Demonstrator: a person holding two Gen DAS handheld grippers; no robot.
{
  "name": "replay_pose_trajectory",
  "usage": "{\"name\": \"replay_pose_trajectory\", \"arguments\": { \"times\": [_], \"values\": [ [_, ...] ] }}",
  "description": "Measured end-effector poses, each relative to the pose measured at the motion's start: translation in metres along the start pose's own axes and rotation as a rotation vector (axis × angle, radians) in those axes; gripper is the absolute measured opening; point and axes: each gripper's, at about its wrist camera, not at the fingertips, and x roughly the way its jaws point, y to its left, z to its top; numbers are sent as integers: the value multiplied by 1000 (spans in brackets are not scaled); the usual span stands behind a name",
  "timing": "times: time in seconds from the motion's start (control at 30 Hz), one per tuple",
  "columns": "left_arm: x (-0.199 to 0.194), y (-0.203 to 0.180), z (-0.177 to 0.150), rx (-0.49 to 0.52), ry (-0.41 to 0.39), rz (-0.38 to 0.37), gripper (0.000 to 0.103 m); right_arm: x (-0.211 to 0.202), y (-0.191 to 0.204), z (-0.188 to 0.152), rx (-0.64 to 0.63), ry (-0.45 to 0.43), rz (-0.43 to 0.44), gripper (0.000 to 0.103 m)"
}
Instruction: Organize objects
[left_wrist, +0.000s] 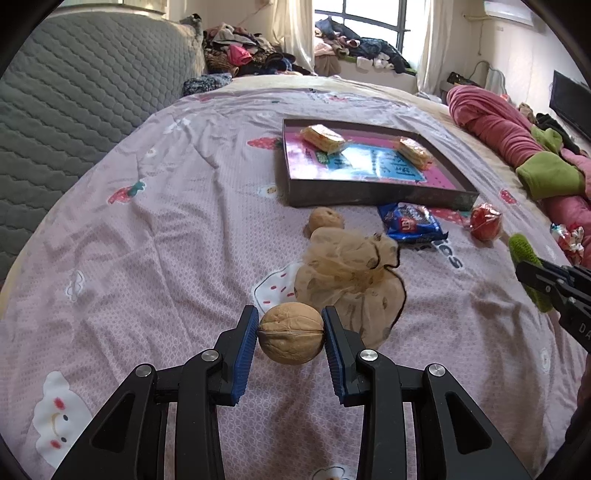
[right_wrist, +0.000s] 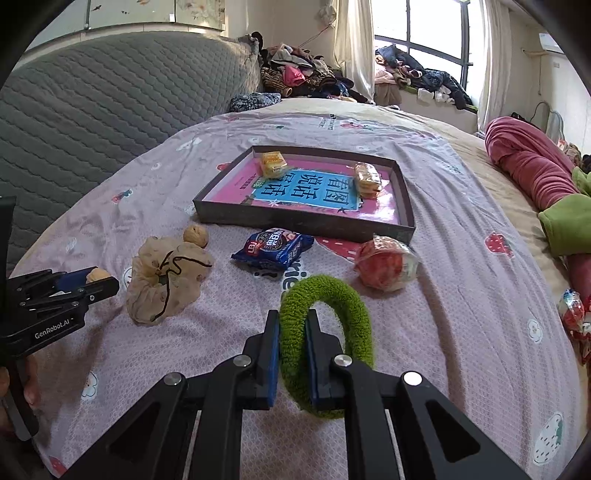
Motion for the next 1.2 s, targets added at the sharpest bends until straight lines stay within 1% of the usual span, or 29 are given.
{"name": "replay_pose_trajectory", "arguments": {
  "times": [0.17, 0.4, 0.6, 0.93, 1.2],
  "values": [
    [-7, -7, 2, -4, -9, -8, 36, -10, -7, 0, 14, -10, 3, 13],
    [-18, -22, 7, 32, -28, -13, 36, -23, -18, -1, 26, -20, 3, 13],
    [-21, -30, 12, 38, -33, -26, 36, -30, -24, -2, 30, -22, -2, 13],
    [-31, -41, 28, 54, -54, -37, 36, -42, -28, 5, 17, -41, -6, 13],
    [-40, -46, 42, 67, -74, -31, 36, -51, -31, 15, 11, -60, -11, 13]
  ]
}}
